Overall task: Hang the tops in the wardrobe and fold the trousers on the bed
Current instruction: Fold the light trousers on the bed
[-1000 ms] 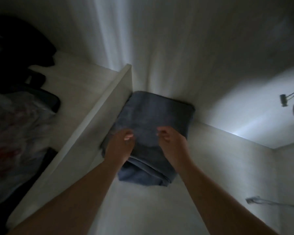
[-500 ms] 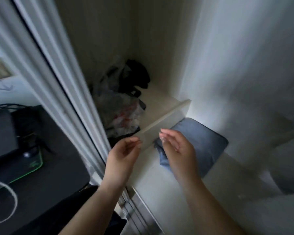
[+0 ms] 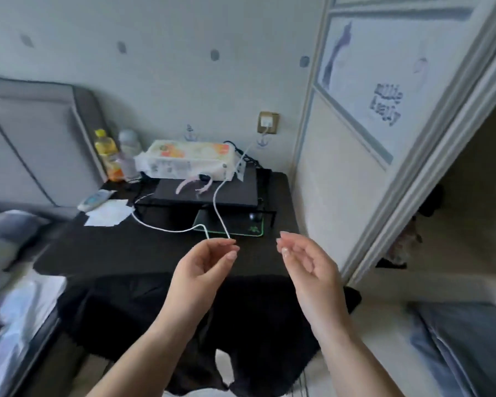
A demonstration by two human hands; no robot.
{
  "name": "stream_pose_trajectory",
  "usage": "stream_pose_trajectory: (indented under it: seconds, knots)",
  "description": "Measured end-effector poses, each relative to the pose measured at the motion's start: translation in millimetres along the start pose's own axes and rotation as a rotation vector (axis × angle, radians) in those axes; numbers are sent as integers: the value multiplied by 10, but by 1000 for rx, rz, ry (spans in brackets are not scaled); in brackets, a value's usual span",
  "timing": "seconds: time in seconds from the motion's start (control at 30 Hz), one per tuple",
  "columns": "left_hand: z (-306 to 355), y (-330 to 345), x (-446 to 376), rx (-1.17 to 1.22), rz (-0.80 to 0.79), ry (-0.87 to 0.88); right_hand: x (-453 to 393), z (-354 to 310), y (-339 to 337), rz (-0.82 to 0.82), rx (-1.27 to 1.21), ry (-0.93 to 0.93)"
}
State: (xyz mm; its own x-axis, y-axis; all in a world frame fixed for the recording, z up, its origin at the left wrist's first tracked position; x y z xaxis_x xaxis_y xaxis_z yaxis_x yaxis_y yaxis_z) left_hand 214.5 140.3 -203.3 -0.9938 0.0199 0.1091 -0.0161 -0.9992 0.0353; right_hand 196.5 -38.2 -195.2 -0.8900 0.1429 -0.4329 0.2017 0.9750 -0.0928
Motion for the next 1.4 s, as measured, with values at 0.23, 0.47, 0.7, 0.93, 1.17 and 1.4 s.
stream_pose_trajectory:
  seconds: [0.23, 0.47, 0.7, 0.93, 1.17, 1.4]
  knots:
    - [-78, -1962, 790, 31, 294, -47, 422, -400, 1858, -271, -150, -25]
    - [-303, -3679, 1767, 85, 539, -160, 1172, -765, 3721, -520, -278, 19]
    - [-467, -4971, 2428, 131, 786, -203, 1710, -902, 5144, -734, -318, 83]
    - [-715, -5900, 2345, 163, 902, -306, 1649, -587, 6228, -841, -299, 126]
    - [-1007, -7076, 1488, 153, 956, -393, 1138, 93, 7630, -941, -259, 208]
    - [-1459, -8270, 171, 194, 951, -571, 346, 1106, 9116, -979, -95, 378]
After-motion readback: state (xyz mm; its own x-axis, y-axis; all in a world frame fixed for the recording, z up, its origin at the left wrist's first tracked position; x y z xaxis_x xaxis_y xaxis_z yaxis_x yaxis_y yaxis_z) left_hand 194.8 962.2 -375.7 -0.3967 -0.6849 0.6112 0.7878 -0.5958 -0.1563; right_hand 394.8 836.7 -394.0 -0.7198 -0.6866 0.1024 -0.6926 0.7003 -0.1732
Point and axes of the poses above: each hand's wrist, its own x-axis away from the middle knuckle, its own y-axis out of the palm, z = x × y, the point moved 3 cm from there along -x, towards the middle knuckle, and after that the axes turned 12 degrees about -y, right-handed, at the moved point
